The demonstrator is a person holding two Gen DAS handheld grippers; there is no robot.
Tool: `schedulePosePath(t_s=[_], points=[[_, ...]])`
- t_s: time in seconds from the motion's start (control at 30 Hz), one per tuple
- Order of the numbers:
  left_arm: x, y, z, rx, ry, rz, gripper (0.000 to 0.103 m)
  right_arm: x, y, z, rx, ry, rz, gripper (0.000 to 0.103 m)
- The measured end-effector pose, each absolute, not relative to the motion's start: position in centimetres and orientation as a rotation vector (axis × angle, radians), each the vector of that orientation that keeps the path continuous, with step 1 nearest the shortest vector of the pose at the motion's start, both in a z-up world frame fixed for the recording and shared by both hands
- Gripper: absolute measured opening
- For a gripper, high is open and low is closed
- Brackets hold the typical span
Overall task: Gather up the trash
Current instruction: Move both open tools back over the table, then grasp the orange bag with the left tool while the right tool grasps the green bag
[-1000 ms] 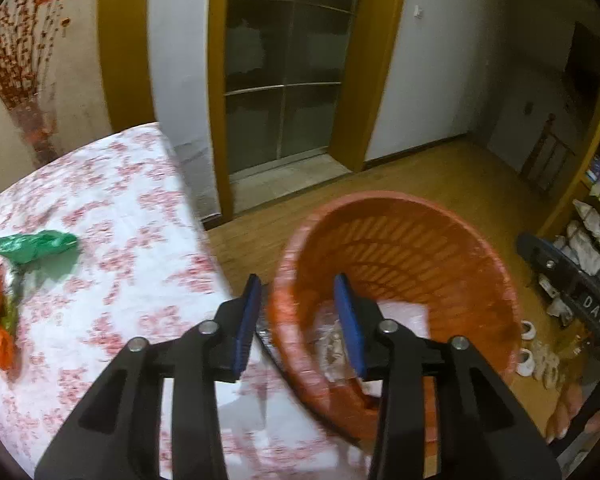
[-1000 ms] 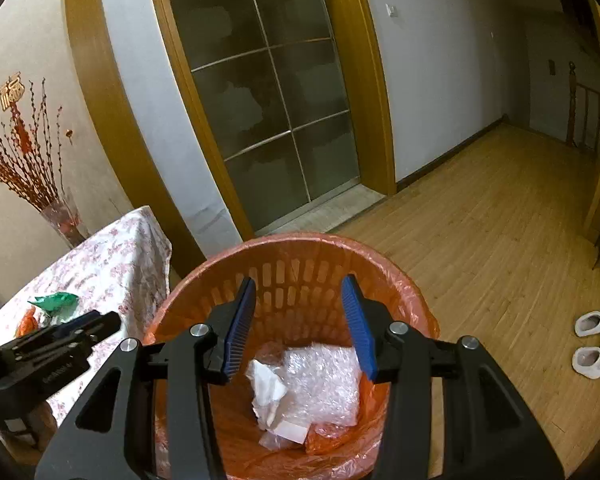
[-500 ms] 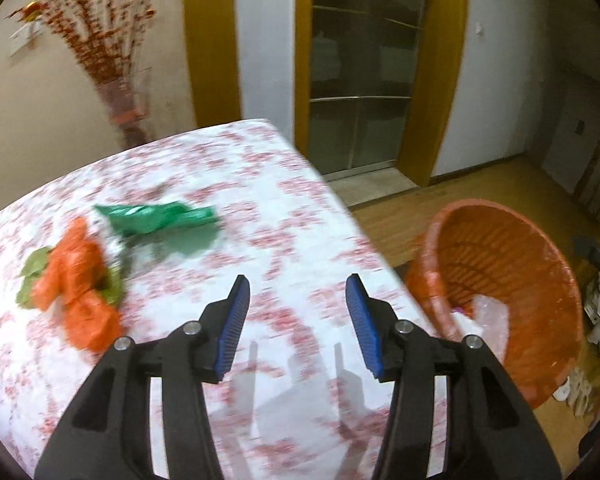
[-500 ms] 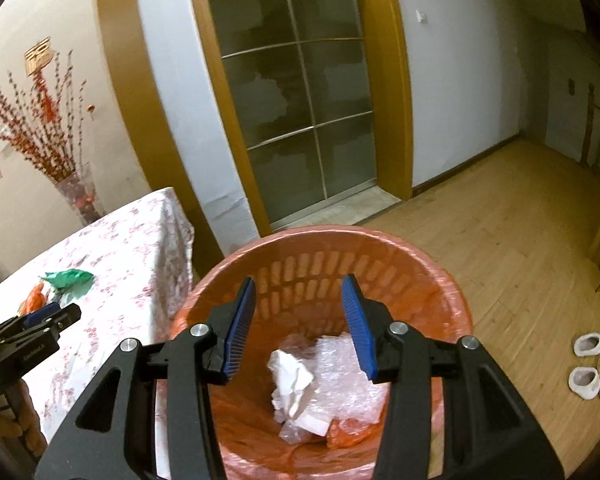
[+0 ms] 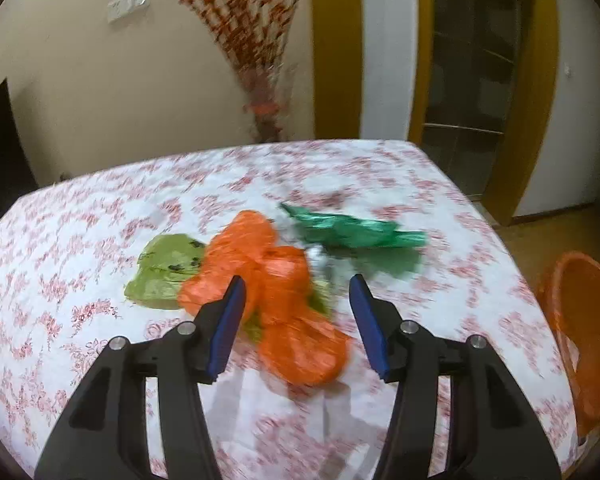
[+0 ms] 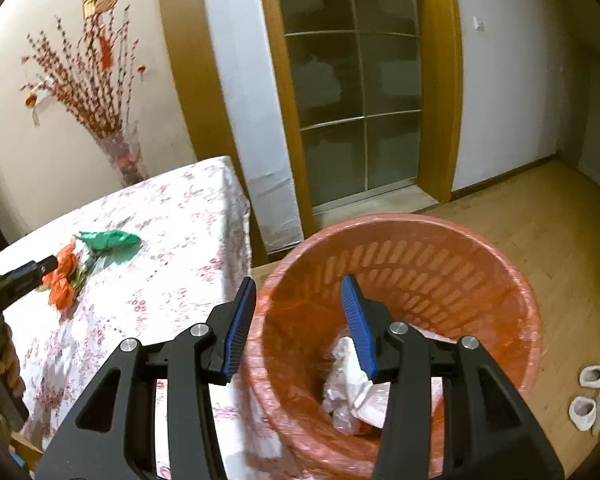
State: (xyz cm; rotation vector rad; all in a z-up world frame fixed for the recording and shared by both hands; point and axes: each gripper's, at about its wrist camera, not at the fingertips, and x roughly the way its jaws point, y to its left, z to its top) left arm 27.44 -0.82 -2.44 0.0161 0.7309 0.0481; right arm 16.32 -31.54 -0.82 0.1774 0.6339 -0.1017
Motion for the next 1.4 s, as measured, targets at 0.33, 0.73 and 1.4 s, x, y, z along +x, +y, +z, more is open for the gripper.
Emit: schedulePosePath(t_s=[0.33,0.73,1.4], points=[[30.8,0.0,-5.6,0.004,0.851,0.062,0.041,17.5,-29.5,-1.5,0.136,0.673,-0.068,0.046],[28.3,2.9,-4.0,-0.075,0.805,0.036,0.024,19.2,-25.3,-0.8,0.099,0.676,0.035,0.046],[26.0,13.4,-2.8,-0.132,0.75,0.162,0.024,34.2,-10.2,-2.6,0.146,0.777,0.299,0.043]])
